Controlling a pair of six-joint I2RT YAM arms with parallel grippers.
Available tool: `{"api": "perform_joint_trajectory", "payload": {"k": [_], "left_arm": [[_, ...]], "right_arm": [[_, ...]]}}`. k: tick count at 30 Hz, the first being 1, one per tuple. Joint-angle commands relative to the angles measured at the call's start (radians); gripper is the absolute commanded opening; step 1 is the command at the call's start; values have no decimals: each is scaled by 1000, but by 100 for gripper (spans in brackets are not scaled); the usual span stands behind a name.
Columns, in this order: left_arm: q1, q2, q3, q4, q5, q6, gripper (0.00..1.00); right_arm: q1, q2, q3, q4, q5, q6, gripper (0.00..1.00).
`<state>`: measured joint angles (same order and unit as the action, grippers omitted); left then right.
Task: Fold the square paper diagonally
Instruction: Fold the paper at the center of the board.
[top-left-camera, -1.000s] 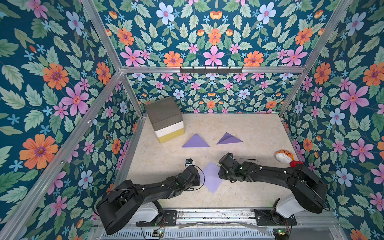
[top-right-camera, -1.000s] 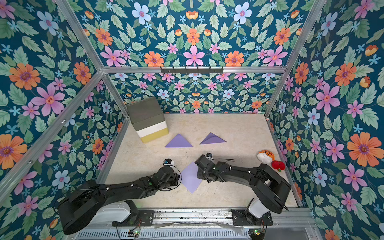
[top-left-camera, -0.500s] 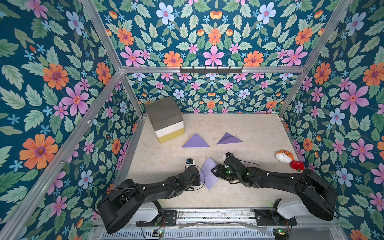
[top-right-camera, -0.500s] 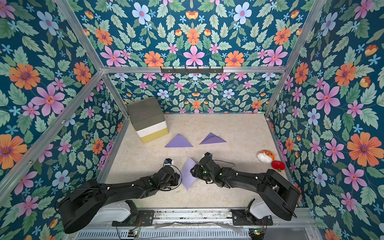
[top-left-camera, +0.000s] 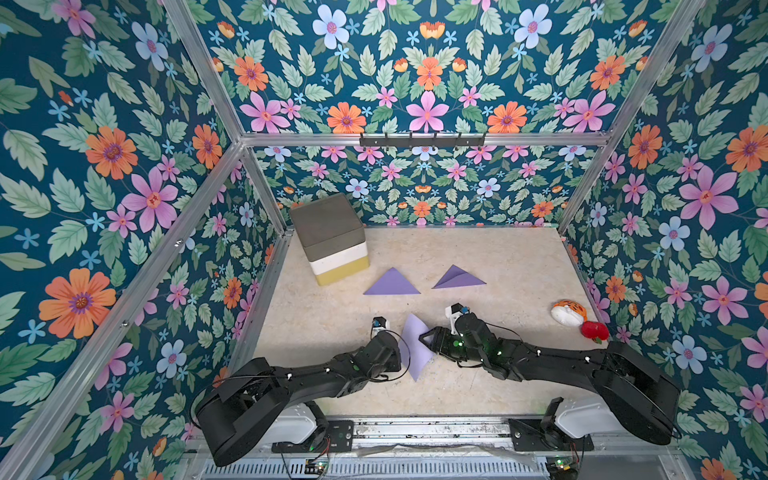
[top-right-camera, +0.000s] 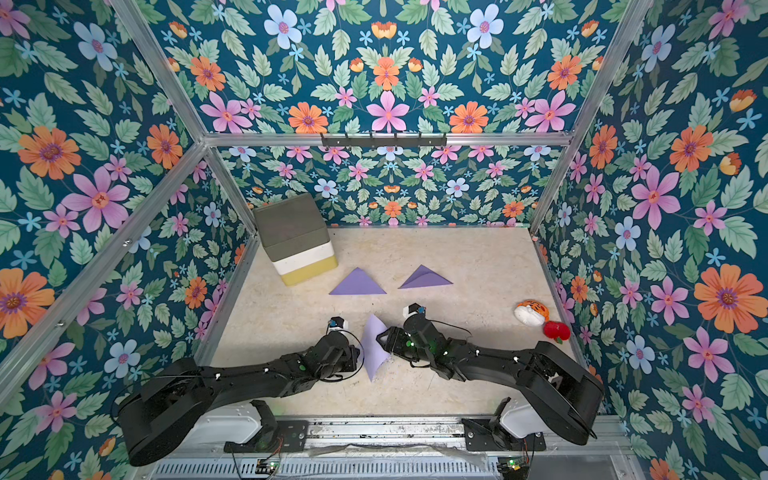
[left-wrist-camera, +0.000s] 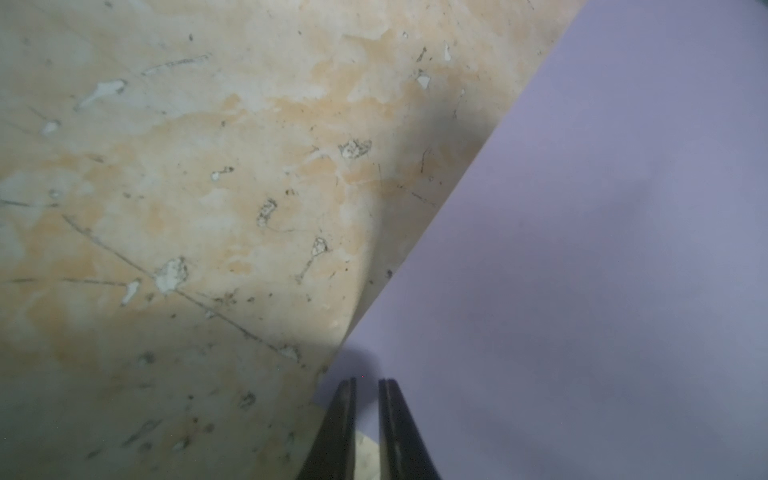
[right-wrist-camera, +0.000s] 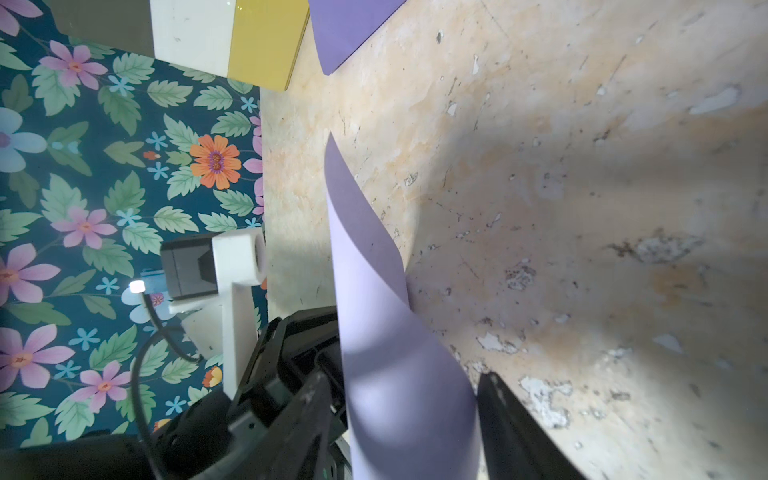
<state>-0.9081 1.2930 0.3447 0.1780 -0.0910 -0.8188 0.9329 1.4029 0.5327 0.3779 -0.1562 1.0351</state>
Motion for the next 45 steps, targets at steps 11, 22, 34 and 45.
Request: {"api": "perform_joint_trajectory", "payload": {"k": [11,22,34,45], "left_arm": [[-3,20,-3,-124,-11,6,18],[-3,21,2,-133,-14,9,18],[-5,26,10,-144,-23,13,17],[-5,38,22,-153,-24,20,17]], "right_arm": [[24,14,-3,126,-33,-4,56],[32,10,-20,178,-47,-12,47],[36,38,-19,288,-115,-2,47],[51,37,1,197,-62,-25,55]]}}
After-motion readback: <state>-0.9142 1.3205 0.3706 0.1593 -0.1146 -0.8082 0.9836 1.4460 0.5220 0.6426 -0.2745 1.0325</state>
